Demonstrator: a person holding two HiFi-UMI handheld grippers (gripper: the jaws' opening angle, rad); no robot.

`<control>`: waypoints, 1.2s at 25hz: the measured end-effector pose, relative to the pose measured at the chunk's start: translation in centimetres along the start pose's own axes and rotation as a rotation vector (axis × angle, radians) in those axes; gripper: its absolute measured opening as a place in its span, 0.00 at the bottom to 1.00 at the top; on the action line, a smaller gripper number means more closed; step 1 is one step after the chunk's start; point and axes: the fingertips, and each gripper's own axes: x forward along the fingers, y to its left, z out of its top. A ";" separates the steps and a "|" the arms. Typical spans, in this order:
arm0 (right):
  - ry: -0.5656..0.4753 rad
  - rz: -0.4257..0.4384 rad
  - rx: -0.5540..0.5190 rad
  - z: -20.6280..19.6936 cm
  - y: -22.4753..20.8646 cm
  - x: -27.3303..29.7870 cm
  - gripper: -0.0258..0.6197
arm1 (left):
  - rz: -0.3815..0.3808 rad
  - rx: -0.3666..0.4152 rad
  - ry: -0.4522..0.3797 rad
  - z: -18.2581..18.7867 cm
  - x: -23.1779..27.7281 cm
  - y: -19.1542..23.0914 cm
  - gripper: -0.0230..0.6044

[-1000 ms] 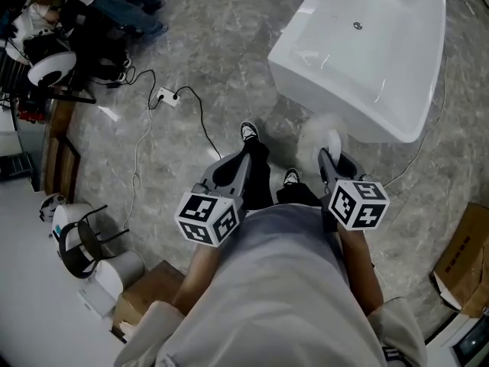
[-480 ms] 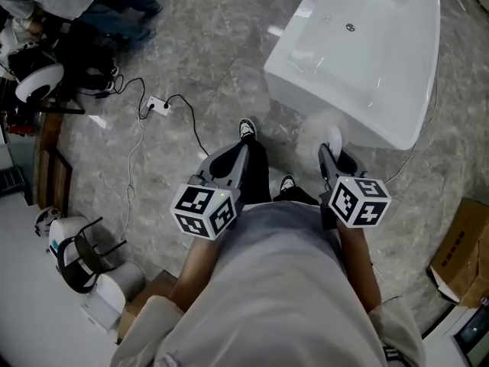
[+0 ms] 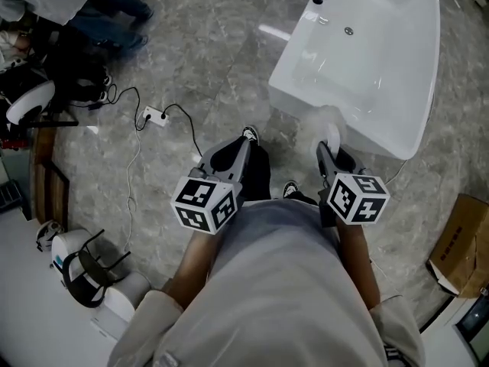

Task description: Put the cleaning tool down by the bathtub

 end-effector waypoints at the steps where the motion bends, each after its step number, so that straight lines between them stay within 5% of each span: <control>1: 0.003 -0.006 0.001 0.4 0.3 0.6 0.17 | -0.009 0.005 0.005 0.5 0.3 0.6 0.05; 30: -0.016 -0.164 -0.050 10.7 7.4 11.2 0.16 | -0.219 0.020 -0.031 12.0 5.4 12.8 0.05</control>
